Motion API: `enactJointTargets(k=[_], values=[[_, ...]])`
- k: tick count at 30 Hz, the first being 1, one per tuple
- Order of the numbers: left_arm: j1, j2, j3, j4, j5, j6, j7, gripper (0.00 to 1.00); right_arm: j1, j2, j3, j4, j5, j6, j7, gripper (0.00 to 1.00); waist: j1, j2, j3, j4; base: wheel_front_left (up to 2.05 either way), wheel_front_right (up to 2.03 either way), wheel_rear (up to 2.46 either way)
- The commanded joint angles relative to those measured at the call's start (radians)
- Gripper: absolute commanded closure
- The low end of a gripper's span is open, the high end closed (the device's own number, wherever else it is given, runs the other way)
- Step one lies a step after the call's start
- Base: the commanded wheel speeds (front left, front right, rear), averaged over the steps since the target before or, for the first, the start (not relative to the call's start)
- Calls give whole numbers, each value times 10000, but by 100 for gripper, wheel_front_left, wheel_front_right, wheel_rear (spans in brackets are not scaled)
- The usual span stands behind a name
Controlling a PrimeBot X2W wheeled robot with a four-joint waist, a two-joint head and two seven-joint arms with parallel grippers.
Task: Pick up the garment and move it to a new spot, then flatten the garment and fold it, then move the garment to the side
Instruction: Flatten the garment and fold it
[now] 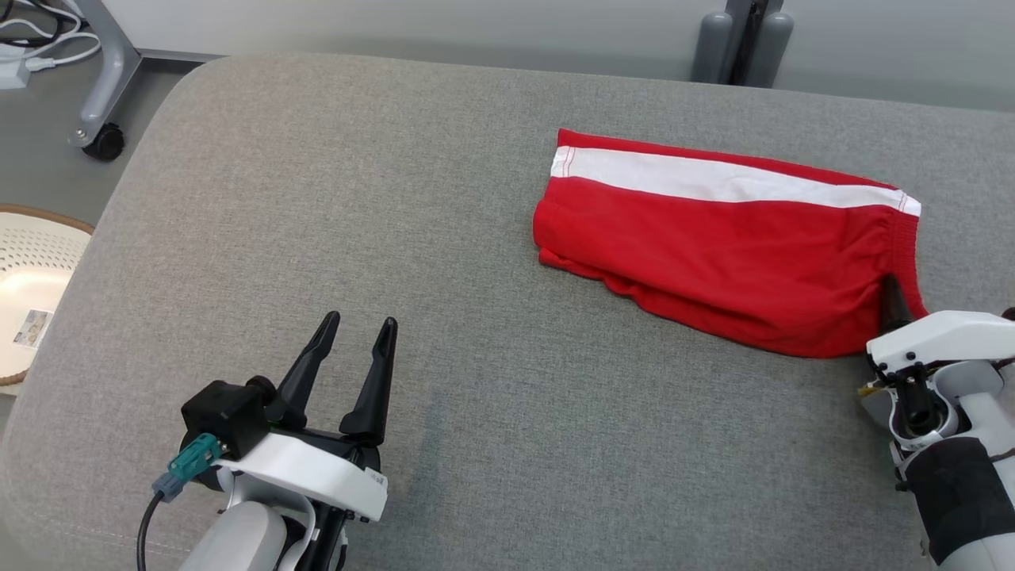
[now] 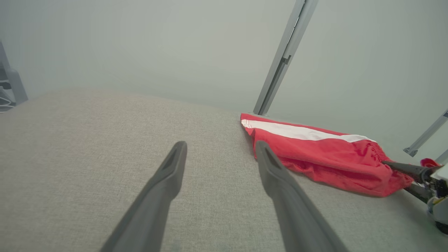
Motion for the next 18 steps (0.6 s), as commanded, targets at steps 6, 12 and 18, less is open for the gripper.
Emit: enactJointTargets(k=[6,12,18], values=[[112,-1,11,69,-48,34,4,0,484,-152,486,-547,365,4,-160,100,0,0,-252,-103,0,0,0],[240,-73,-48,120,-96,-2,1,0,897,-550,1167,-860,289,4,-342,100,0,0,-644,-466,0,0,0],[440,-44,-65,82,-126,72,3,0,1315,-1066,1610,-967,33,4,-610,100,0,0,-929,-901,0,0,0]])
